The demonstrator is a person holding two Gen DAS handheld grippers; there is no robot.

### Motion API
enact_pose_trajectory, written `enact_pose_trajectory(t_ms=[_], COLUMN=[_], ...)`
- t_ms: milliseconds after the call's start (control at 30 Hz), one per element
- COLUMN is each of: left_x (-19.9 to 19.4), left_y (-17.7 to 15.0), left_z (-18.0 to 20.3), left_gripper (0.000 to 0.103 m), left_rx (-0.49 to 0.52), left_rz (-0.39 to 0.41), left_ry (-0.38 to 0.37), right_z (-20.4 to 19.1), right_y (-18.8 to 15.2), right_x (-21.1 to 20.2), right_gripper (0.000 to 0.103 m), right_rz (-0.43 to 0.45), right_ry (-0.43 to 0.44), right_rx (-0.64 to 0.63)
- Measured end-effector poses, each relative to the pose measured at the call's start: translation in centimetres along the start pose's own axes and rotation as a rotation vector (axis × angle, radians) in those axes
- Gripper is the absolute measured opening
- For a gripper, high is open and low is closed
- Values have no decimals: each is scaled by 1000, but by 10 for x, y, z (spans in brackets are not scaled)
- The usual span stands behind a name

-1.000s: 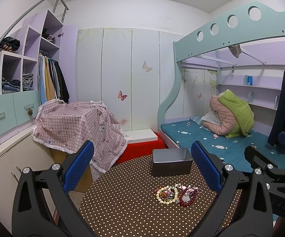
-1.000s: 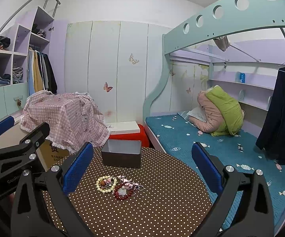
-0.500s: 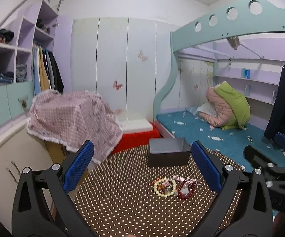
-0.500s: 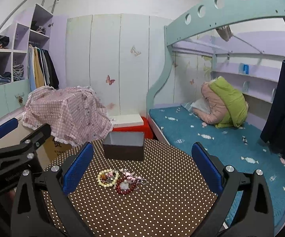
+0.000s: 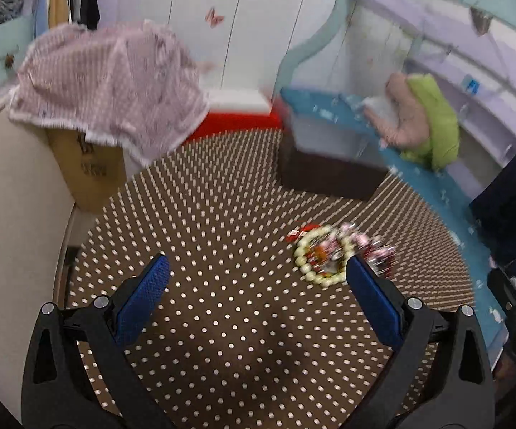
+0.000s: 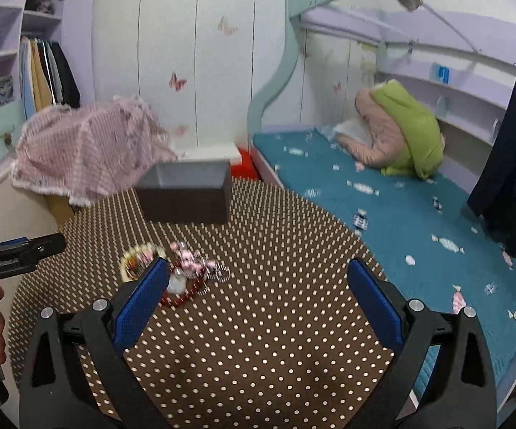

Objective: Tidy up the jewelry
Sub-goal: 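Move both tools down toward the jewelry pile, then grasp the cream pearl bracelet with the left tool while the right tool grasps the dark red bead bracelet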

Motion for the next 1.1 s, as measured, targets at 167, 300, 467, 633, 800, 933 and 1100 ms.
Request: enact_pose_trajectory(t_ms=[167, 300, 467, 633, 800, 933, 1100], left_x=[42, 67, 90, 101, 101, 103, 105], left_y=[-5, -8, -6, -3, -4, -1, -2], left_z=[11, 14, 13, 14, 16, 18, 24], left_gripper=[98, 98, 98, 98, 87, 64, 58], left_rx=[25, 64, 70, 106, 129, 97, 161], left_rz=[-83, -115, -138, -144, -140, -156, -138], left_ry=[18, 61, 85, 121, 139, 82, 105], right_z=[-3, -2, -2, -4, -1, -3, -8], right_y=[-15, -20, -22, -22, -22, -24, -25], right_x=[28, 40, 52, 57, 62, 66, 70], right_gripper=[96, 96, 96, 96, 96, 96, 96], right_rz=[-71, -104, -128, -138, -145, -162, -177], right_ry=[3, 26, 45, 66, 79, 96, 113], right_rx=[-31, -31, -25, -37, -32, -33, -39])
Point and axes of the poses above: each gripper's, at about its wrist camera, not at the fingertips, and x roughly the way its jaws point, z to its right, y to its top, the point moved 9 cm from there along x, roughly the way its jaws point, and after that the axes turned 4 degrees about -z, right-handed, at the moved point
